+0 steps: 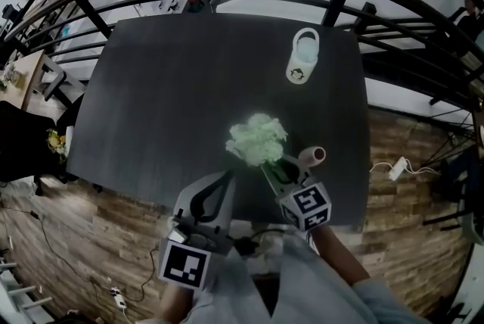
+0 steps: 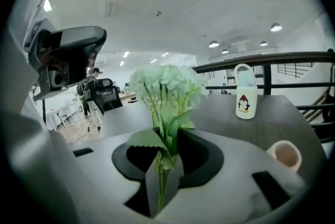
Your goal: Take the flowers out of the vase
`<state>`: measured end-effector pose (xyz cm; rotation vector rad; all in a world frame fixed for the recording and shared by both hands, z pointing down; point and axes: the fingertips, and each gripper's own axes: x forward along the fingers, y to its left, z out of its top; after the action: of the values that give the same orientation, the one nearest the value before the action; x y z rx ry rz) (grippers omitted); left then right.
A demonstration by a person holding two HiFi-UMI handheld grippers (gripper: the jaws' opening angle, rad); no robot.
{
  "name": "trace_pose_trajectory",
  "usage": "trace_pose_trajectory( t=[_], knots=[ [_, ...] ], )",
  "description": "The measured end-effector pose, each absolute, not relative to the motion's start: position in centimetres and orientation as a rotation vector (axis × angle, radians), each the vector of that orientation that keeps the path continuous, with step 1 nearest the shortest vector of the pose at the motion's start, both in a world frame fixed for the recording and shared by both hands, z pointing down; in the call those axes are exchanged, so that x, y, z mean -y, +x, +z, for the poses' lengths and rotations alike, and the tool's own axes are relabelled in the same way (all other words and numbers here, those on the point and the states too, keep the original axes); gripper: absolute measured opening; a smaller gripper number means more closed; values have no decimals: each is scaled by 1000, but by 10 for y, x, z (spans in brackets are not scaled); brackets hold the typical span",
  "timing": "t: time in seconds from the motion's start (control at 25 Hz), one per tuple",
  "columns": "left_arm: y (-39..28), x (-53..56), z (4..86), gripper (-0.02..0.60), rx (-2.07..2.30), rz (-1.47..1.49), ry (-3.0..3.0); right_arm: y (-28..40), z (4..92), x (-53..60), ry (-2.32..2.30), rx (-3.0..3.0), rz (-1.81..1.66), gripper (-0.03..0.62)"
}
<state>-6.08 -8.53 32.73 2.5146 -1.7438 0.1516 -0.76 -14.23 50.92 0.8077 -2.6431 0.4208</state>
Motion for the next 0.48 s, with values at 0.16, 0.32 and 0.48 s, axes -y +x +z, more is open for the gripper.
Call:
trace_pose_trajectory(
  t=[0.16,0.32,0.48],
  knots=[
    [-69,84,331,-3,1750,160,2502,-11,533,143,804,2590,431,106],
    [-75,82,333,-3,1752,166,2488,-16,552,142,778,2552,457,106],
    [-77,83,335,-3,1761,167,2476,-19,566,143,745,2534,428,106]
  ],
)
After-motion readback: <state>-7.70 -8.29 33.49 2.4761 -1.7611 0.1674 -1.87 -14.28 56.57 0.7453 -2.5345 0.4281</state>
